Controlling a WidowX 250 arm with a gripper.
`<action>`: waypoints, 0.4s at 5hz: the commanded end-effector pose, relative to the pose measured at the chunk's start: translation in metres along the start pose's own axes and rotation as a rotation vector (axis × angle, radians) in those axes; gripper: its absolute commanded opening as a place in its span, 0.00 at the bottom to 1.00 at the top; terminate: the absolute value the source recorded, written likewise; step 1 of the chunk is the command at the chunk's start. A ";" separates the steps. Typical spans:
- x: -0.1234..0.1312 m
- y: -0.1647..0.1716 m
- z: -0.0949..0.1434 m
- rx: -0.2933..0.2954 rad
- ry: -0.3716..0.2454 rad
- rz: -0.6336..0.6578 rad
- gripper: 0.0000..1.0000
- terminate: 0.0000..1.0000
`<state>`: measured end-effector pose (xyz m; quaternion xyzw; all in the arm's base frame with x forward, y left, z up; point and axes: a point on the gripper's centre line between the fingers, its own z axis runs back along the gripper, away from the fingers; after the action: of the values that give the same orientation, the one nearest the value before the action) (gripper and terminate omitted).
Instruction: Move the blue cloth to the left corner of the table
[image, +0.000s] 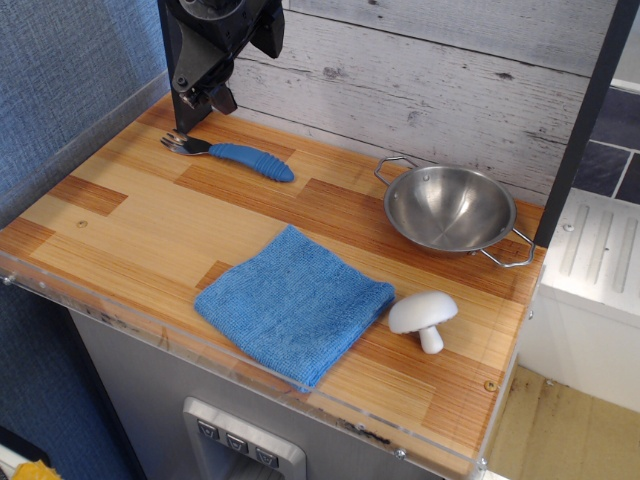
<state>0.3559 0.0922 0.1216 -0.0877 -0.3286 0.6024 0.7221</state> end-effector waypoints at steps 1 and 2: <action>0.000 0.000 0.000 0.000 0.000 0.000 1.00 0.00; -0.023 0.012 -0.009 0.019 0.029 0.088 1.00 0.00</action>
<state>0.3455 0.0724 0.0869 -0.0953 -0.2895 0.6422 0.7034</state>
